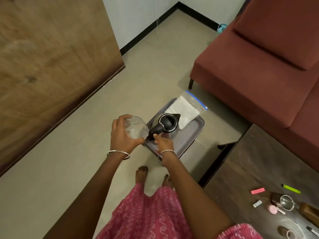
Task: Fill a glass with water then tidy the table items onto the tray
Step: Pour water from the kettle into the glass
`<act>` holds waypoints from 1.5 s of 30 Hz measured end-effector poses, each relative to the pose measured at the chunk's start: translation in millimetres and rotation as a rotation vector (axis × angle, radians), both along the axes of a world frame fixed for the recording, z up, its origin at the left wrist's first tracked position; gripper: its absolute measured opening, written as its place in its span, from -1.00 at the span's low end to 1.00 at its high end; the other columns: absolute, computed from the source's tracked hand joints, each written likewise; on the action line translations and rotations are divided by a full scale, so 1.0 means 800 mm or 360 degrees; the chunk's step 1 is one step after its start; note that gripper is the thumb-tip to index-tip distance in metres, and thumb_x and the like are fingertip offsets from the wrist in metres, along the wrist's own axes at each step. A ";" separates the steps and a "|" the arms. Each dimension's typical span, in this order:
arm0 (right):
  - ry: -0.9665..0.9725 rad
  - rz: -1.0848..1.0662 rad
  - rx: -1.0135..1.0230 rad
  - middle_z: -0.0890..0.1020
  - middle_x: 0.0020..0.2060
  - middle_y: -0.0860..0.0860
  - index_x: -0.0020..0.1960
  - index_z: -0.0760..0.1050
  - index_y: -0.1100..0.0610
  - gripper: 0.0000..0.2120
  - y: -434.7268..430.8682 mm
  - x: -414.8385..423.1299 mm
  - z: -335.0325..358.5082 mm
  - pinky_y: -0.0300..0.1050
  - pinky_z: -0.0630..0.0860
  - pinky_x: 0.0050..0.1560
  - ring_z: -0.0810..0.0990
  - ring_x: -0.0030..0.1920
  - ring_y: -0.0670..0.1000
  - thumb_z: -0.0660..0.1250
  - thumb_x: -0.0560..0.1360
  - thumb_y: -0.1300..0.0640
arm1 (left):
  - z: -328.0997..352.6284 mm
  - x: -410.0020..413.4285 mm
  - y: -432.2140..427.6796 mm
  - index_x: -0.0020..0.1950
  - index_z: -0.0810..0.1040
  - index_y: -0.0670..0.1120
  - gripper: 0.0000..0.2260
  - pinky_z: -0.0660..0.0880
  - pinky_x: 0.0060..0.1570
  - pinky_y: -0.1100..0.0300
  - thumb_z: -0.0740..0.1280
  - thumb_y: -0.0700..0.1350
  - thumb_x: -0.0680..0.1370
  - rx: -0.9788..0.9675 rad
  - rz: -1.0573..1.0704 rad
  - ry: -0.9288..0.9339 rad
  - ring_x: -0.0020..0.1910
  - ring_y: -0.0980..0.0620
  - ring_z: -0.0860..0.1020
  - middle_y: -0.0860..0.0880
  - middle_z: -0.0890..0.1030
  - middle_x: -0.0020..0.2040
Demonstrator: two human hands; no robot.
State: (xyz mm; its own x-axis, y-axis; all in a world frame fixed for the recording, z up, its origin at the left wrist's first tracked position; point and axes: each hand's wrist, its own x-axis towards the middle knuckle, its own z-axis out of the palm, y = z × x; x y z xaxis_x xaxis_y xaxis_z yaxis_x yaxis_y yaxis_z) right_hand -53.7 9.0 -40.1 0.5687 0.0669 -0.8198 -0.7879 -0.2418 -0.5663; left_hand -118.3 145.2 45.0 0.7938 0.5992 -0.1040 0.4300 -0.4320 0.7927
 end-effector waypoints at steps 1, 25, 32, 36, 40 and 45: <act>0.0152 -0.0106 0.0088 0.65 -0.01 0.12 0.01 0.62 0.15 -0.75 0.013 0.001 -0.005 -0.06 0.54 -0.13 0.62 0.01 0.14 0.44 0.47 -0.02 | -0.004 -0.002 0.010 0.25 0.40 0.07 -0.21 0.55 0.10 -0.07 0.61 -0.09 0.07 -0.0011 -0.0029 0.0003 0.14 -0.03 0.49 0.17 0.38 0.11; -0.0515 -0.0329 -0.0644 0.56 -0.28 0.17 -0.04 0.51 0.33 -0.79 0.029 0.011 -0.040 -0.09 0.43 -0.23 0.55 -0.20 0.15 0.36 0.49 0.16 | -0.043 0.050 0.088 0.25 0.39 0.19 -0.19 0.55 0.05 0.15 0.62 -0.13 0.08 -0.0177 -0.0533 0.0141 0.07 0.11 0.54 0.23 0.53 0.12; -0.0884 -0.0114 -0.0647 0.42 -0.45 -0.03 -0.24 0.40 0.16 -0.80 -0.027 0.014 0.037 -0.13 0.35 -0.37 0.42 -0.36 0.05 0.34 0.41 0.04 | -0.017 0.078 0.071 0.24 0.40 0.18 -0.20 0.57 0.05 0.05 0.60 -0.13 0.06 -0.0161 -0.0586 0.0099 0.05 0.09 0.57 0.22 0.56 0.09; -0.1076 -0.0032 -0.0582 0.59 -0.31 0.15 -0.10 0.50 0.20 -0.82 -0.063 0.023 0.103 0.05 0.52 -0.20 0.57 -0.25 0.17 0.40 0.47 0.09 | 0.016 0.096 0.054 0.23 0.35 0.17 -0.19 0.56 0.04 0.08 0.63 -0.11 0.07 -0.0158 -0.0575 0.0012 0.04 0.06 0.56 0.19 0.55 0.11; -0.1327 0.0023 -0.0427 0.62 -0.30 0.05 -0.12 0.52 0.07 -0.91 -0.105 0.036 0.176 0.05 0.55 -0.20 0.60 -0.25 0.10 0.42 0.50 0.09 | 0.053 0.113 0.030 0.20 0.32 0.10 -0.21 0.54 0.01 0.07 0.64 -0.09 0.08 -0.0143 -0.0552 -0.0091 0.03 -0.05 0.56 0.10 0.55 0.09; -0.1683 0.0040 -0.0354 0.52 -0.46 -0.14 -0.21 0.52 -0.01 -0.78 -0.136 0.053 0.277 -0.18 0.40 -0.38 0.45 -0.43 -0.15 0.40 0.45 -0.14 | 0.101 0.136 0.006 0.19 0.35 0.12 -0.24 0.56 0.03 0.04 0.63 -0.06 0.09 -0.0135 -0.0550 -0.0276 0.06 -0.03 0.56 0.12 0.55 0.11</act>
State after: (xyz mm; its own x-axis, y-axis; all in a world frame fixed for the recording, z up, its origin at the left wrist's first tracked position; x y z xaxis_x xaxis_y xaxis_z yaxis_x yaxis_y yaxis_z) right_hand -11.0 -99.6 181.3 0.9959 -0.0015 0.0902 0.0807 -0.4326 -0.8980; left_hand -9.7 149.9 125.5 0.9574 0.2887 0.0118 0.1271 -0.4574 0.8801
